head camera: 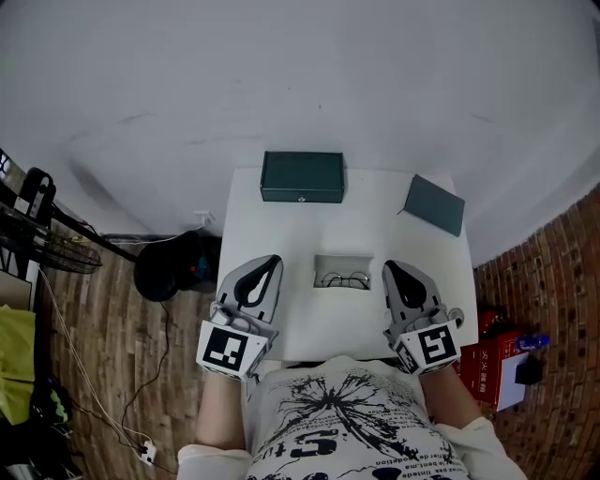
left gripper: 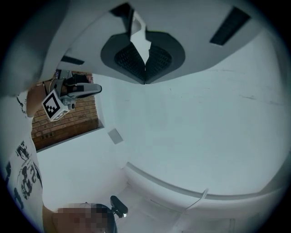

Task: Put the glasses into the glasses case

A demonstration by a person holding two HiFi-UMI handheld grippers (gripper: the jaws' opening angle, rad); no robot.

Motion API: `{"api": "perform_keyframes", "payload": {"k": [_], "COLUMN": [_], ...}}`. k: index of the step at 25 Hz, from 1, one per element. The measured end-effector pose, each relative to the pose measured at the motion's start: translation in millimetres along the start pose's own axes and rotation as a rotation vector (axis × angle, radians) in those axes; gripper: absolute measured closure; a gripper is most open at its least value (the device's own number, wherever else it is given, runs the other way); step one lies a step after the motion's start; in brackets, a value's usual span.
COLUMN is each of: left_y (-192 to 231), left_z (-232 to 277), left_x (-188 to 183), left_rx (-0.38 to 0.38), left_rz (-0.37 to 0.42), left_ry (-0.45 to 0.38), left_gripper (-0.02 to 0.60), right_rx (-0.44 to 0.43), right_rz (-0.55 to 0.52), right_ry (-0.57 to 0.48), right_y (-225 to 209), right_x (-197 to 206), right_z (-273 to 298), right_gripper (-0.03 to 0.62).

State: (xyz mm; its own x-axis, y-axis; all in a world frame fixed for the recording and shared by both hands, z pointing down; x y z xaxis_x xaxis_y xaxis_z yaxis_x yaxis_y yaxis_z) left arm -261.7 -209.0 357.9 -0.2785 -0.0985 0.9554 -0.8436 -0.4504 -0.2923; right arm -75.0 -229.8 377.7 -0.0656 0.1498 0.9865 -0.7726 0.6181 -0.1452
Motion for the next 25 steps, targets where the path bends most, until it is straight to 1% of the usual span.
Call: {"api": "perform_keyframes", "payload": {"k": [6, 10, 12, 17, 21, 24, 25], "left_y": [-4.9, -10.3, -12.6, -13.8, -10.5, -11.7, -12.4], "left_z": [-2.8, 3.5, 4.8, 3.6, -2.3, -6.0, -5.8], "left_x": [-7.9, -22.2, -25.1, -28.4, -25.3, -14.4, -13.0], "left_rx": [0.017, 0.015, 0.022, 0.015, -0.010, 0.008, 0.012], "left_rz": [0.011, 0.028, 0.040, 0.029, 0.003, 0.039, 0.045], "left_ry": [-0.020, -0.082, -0.089, -0.096, -0.073, 0.000, 0.008], "left_gripper": [0.566, 0.566, 0.566, 0.566, 0.566, 0.566, 0.566], "right_rx": [0.017, 0.024, 0.034, 0.044, 0.042, 0.047, 0.049], "right_rz": [0.002, -0.026, -0.031, -0.030, -0.028, -0.023, -0.023], "right_ry": [0.012, 0.013, 0.010, 0.003, 0.003, 0.006, 0.008], "right_y": [1.0, -0.8, -1.0, -0.6, 2.4, 2.4, 2.0], "right_x": [0.1, -2.6, -3.1, -1.2, 2.5, 5.8, 6.8], "right_z": [-7.5, -13.1, -14.4, -15.3, -17.1, -17.7, -17.5], "right_gripper": [0.582, 0.582, 0.582, 0.582, 0.582, 0.582, 0.582]}}
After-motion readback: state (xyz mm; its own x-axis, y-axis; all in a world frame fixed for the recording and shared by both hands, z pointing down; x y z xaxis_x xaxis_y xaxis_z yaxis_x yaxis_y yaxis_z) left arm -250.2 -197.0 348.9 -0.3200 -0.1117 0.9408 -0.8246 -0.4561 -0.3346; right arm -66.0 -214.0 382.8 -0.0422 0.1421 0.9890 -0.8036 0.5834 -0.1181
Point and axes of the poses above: the fingertips, and each gripper's own axes: z forward along the fingers, y to its left, x out of its underside, the point moved 1 cm from there along -z, backward along the fingers, and after that the axes turned 13 degrees about z, right-handed, at the moved point
